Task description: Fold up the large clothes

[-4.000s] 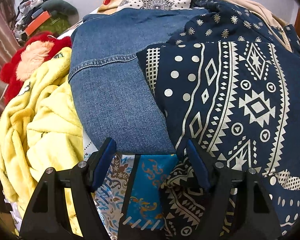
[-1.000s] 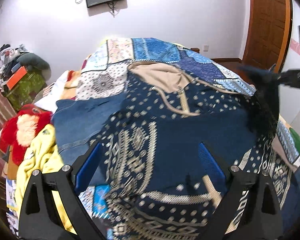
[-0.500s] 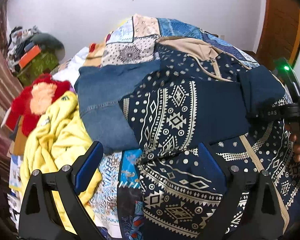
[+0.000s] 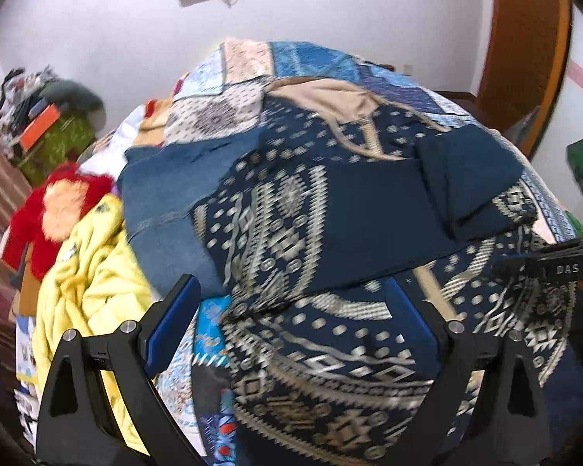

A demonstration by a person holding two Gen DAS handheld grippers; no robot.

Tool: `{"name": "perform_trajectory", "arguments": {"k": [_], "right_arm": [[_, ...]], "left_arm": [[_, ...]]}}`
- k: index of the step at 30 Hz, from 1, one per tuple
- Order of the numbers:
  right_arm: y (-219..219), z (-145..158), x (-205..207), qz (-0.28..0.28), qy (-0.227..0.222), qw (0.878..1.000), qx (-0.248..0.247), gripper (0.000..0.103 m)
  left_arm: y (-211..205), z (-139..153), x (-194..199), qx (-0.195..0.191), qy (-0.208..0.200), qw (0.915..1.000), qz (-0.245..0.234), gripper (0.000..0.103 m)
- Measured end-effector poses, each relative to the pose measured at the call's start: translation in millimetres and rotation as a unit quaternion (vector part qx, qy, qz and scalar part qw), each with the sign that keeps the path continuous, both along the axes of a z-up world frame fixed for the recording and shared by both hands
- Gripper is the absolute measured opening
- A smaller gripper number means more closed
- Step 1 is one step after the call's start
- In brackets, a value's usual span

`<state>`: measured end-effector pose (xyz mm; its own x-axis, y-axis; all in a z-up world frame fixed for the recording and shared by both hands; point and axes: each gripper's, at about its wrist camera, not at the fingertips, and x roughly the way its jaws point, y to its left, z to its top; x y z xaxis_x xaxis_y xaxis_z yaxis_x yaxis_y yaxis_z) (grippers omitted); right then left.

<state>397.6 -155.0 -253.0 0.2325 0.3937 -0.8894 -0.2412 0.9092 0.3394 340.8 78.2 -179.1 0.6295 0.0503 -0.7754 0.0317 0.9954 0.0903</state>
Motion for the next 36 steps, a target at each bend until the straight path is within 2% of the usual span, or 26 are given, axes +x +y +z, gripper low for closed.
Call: {"name": "perform_trajectory", "arguments": {"k": [5,8,12,17,21,26,28,29,30,31,33,34,36], "right_arm": [[-51.6,52.2,-1.7,-0.021,-0.089,0.995,-0.03,0.008],[-91.2,84.9,-2.7,-0.047,-0.149,0.986,-0.053,0.008],[-146.6,110.2,1.7,-0.087,-0.196,0.974,-0.067,0.008],[-202.5,112.5,2.5,-0.139,-0.22,0.963,-0.071,0.008],[-231.8,93.2,7.4,-0.158,-0.194,0.965,-0.081,0.008],[-246.4,60.8,14.3,-0.164,-0.157,0.97,-0.081,0.008],[-246.4,49.9,15.1,-0.164,-0.146,0.973,-0.074,0.008],[-243.6,45.6,15.1,-0.164,-0.143,0.974,-0.071,0.008],[-240.4,40.7,15.2,-0.162,-0.14,0.974,-0.069,0.008],[-239.1,38.1,15.2,-0.161,-0.138,0.975,-0.069,0.008],[-234.0,31.8,15.7,-0.154,-0.134,0.976,-0.071,0.008],[-231.7,30.1,16.4,-0.152,-0.132,0.977,-0.072,0.008],[-225.8,26.8,18.4,-0.147,-0.128,0.978,-0.073,0.008]], "left_arm": [[-50.3,18.5,21.5,0.014,-0.016,0.9988,-0.044,0.096],[-89.6,25.7,40.4,0.016,-0.019,0.9966,-0.078,0.096],[-143.1,24.8,67.2,0.017,-0.011,0.9922,-0.123,0.096],[-219.7,6.0,105.9,0.02,0.018,0.9832,-0.181,0.096],[-270.5,-20.5,129.6,0.027,0.044,0.9749,-0.217,0.096],[-318.0,-64.4,155.3,0.085,0.066,0.9661,-0.235,0.095],[-326.9,-80.3,163.0,0.117,0.067,0.9646,-0.226,0.082],[-328.9,-86.4,166.6,0.133,0.067,0.9643,-0.219,0.07],[-327.8,-86.3,168.6,0.13,0.062,0.9661,-0.214,0.063],[-325.0,-82.9,169.6,0.124,0.057,0.9687,-0.207,0.057],[-317.2,-68.5,169.2,0.091,0.047,0.9738,-0.203,0.035],[-312.4,-58.8,167.8,0.073,0.041,0.9758,-0.202,0.031],[-303.7,-37.2,164.1,0.044,0.022,0.9783,-0.201,0.01]]}}
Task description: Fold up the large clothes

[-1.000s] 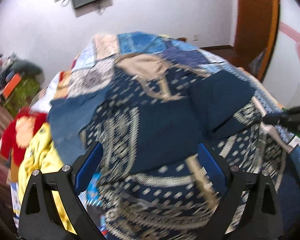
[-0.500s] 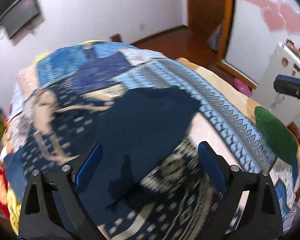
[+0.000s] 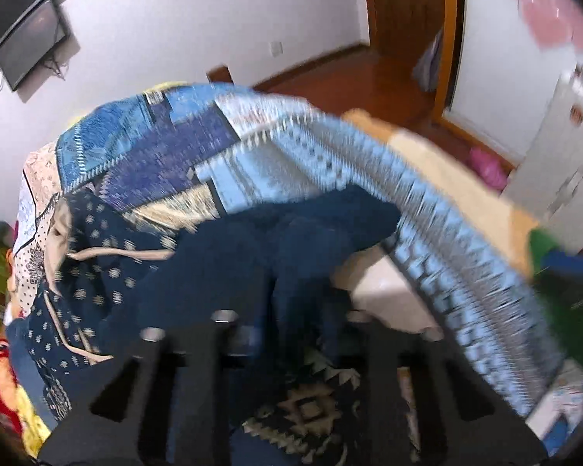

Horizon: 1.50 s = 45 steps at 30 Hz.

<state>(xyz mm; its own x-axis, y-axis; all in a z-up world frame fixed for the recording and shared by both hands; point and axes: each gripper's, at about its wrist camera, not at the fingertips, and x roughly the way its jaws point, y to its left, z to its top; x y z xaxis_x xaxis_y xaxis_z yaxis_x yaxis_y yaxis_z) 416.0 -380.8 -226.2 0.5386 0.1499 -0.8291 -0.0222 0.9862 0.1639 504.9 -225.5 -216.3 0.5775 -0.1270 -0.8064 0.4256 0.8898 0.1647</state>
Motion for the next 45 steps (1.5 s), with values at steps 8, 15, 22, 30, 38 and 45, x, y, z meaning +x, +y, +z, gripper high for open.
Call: {"name": "perform_trajectory", "arguments": {"k": [8,15,22,30,38,45], "right_arm": [[40.4,13.9,10.8,0.034,-0.009,0.999,0.026,0.008],[106.9,27.7,35.0,0.092,-0.029,0.995,0.002,0.008],[158.8,-12.8,69.0,0.085,-0.024,0.989,-0.116,0.008],[154.9,-49.9,75.8,0.088,0.007,0.986,-0.139,0.023],[128.7,-53.8,80.7,0.043,0.022,0.989,-0.137,0.092],[132.6,-37.1,70.7,0.052,0.024,0.992,-0.112,0.092]], "left_arm": [[74.6,80.9,-13.3,-0.084,-0.056,0.994,0.042,0.005],[195.0,99.6,-30.9,-0.097,-0.09,0.9812,0.14,0.005],[324.9,44.5,-52.4,-0.116,-0.036,0.9581,0.259,0.005],[395.2,-74.1,-81.3,-0.164,0.081,0.9306,0.317,0.03],[413.9,-98.2,-107.9,-0.099,0.057,0.9239,0.365,0.05],[413.3,-72.2,-132.5,-0.091,0.055,0.9365,0.334,0.052]]}}
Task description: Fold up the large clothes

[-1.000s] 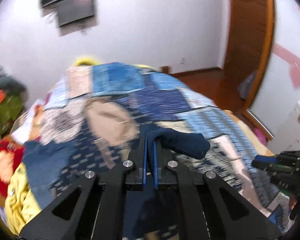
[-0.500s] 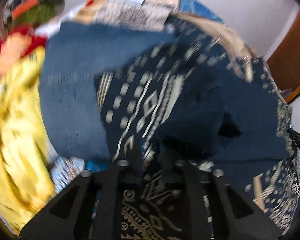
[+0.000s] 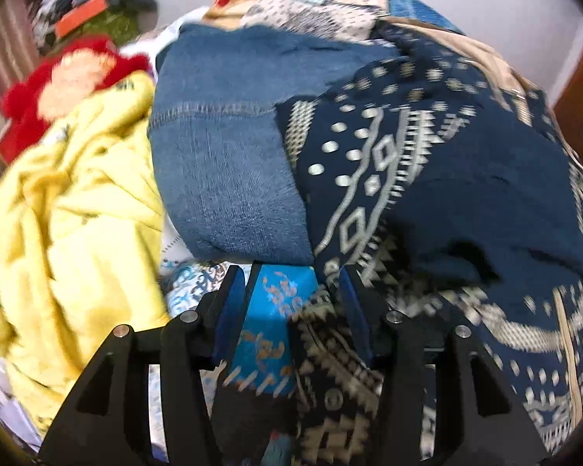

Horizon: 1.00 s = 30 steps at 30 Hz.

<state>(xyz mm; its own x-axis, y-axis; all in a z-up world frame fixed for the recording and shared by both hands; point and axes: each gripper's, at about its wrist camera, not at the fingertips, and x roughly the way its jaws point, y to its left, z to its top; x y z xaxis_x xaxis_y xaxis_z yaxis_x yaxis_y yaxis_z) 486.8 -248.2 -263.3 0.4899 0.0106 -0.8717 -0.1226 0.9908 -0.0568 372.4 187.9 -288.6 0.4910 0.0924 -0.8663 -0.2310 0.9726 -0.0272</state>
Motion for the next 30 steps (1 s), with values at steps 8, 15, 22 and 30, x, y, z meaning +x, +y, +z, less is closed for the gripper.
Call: {"name": "perform_trajectory", "arguments": {"k": [8,15,22,30], "right_arm": [[28.4,34.5,-26.6,0.054,-0.037,0.998,0.01,0.092],[45.2,41.1,-34.1,0.081,-0.039,0.996,0.021,0.092],[46.6,35.2,-28.3,0.087,-0.039,0.995,0.015,0.092],[53.6,39.9,-15.2,0.086,-0.042,0.995,0.028,0.092]], "left_arm": [[-48.1,55.0,-0.6,0.023,-0.063,0.9946,-0.08,0.086],[-79.7,23.7,47.6,0.037,-0.022,0.9925,-0.114,0.065],[-29.9,26.2,68.2,-0.028,-0.025,0.9978,-0.055,0.014],[35.5,32.6,86.1,-0.107,0.015,0.9942,0.004,0.021]]}}
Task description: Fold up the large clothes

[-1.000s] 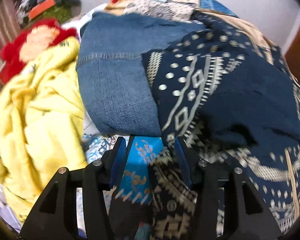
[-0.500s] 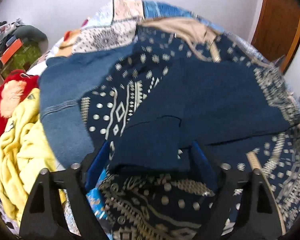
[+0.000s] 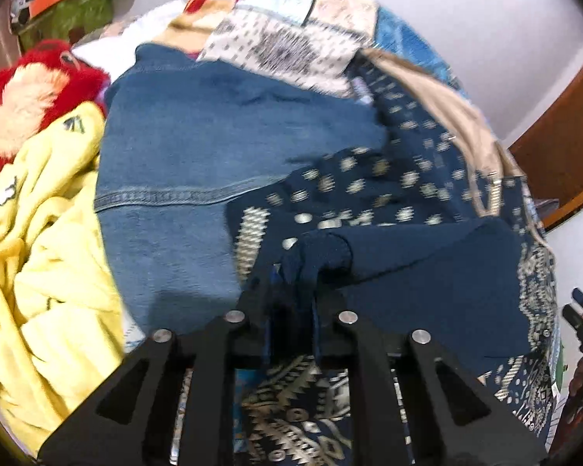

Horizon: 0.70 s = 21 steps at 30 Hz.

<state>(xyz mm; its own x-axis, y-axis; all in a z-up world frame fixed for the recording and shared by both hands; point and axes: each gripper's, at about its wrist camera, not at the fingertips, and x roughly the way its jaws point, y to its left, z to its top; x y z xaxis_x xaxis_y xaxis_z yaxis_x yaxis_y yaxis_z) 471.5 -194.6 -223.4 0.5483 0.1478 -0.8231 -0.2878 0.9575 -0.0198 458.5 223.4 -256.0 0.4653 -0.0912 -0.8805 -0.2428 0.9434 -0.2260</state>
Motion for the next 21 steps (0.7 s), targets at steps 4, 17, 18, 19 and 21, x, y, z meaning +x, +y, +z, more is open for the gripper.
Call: {"name": "perform_trajectory", "arguments": {"k": [4,17,18,19,21], "right_arm": [[8.8,4.7,2.7,0.009,-0.004,1.0,-0.002,0.092],[30.4,37.5,19.6,0.034,-0.034,0.999,-0.006,0.092],[33.7,45.1,25.3,0.036,-0.043,0.998,-0.006,0.092],[35.9,49.8,29.7,0.037,-0.049,0.998,-0.005,0.092],[43.2,61.2,43.6,0.044,-0.06,0.997,0.0,0.092]], "left_arm": [[10.1,-1.0,-2.1,0.032,0.018,0.9992,0.017,0.036],[-9.6,63.1,-6.0,0.116,-0.043,0.992,-0.027,0.068],[-16.0,69.3,-1.9,0.118,-0.052,0.9911,-0.035,0.068],[-22.0,73.8,2.9,0.118,-0.058,0.9904,-0.043,0.068],[-34.4,84.3,13.4,0.112,-0.072,0.9894,-0.056,0.072]]}}
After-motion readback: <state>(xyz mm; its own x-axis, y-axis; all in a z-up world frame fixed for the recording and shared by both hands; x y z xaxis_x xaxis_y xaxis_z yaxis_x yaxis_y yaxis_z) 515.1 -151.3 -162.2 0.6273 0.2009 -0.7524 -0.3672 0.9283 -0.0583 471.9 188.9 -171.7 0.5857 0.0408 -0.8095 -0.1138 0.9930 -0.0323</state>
